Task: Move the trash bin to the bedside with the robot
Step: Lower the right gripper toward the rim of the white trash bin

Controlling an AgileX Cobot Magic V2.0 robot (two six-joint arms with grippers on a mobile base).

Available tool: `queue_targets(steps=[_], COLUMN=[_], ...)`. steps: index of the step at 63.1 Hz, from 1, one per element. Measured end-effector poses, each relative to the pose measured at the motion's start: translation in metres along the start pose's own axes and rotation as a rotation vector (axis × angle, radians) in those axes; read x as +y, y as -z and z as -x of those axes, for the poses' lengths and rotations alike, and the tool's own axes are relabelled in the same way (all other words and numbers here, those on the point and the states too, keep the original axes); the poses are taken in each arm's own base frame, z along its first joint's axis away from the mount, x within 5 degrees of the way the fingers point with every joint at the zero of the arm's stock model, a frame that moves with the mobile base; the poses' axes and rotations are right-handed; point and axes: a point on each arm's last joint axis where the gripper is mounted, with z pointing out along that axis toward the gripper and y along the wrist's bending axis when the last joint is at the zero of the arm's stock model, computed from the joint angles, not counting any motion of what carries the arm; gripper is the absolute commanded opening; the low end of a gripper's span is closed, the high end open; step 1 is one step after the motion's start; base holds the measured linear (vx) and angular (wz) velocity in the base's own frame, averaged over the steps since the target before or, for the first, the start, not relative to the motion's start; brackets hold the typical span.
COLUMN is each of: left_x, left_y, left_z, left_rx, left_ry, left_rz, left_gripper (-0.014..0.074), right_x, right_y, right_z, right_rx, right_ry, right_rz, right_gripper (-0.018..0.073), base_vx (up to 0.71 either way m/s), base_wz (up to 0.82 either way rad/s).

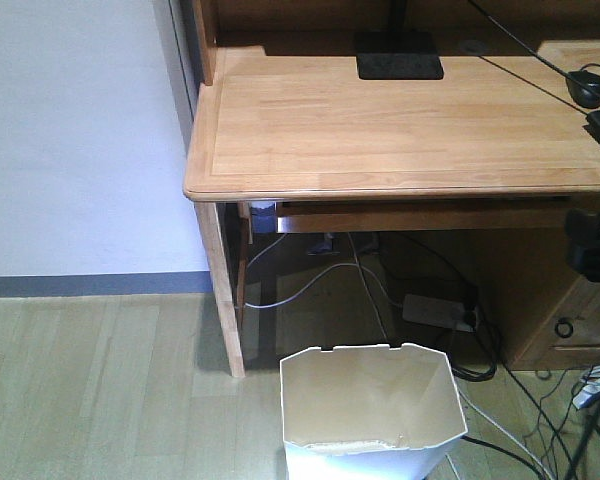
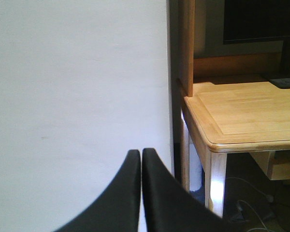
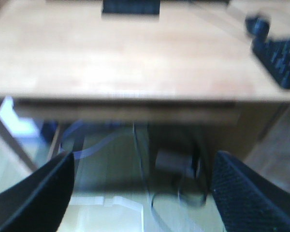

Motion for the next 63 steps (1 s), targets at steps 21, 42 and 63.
queue_targets(steps=[21,42,63], left_x=[0.0,0.0,0.0], left_y=[0.0,0.0,0.0], left_z=[0.0,0.0,0.0], left_rx=[0.0,0.0,0.0], left_ry=[0.0,0.0,0.0], left_rz=[0.0,0.0,0.0], left_gripper=[-0.0006,-0.0006,-0.0006], right_x=[0.002,0.001,-0.024], right_y=[-0.063,-0.137,-0.211], right_z=[0.003,-0.018,-0.076], right_rx=[0.327,0.552,0.72], right_ry=[0.045,0.121,0.129], right_rz=[0.025,0.105,0.184], right_gripper=[0.0525,0.0525,0.0525], base_vx=[0.0,0.0,0.0], base_wz=[0.0,0.0,0.0])
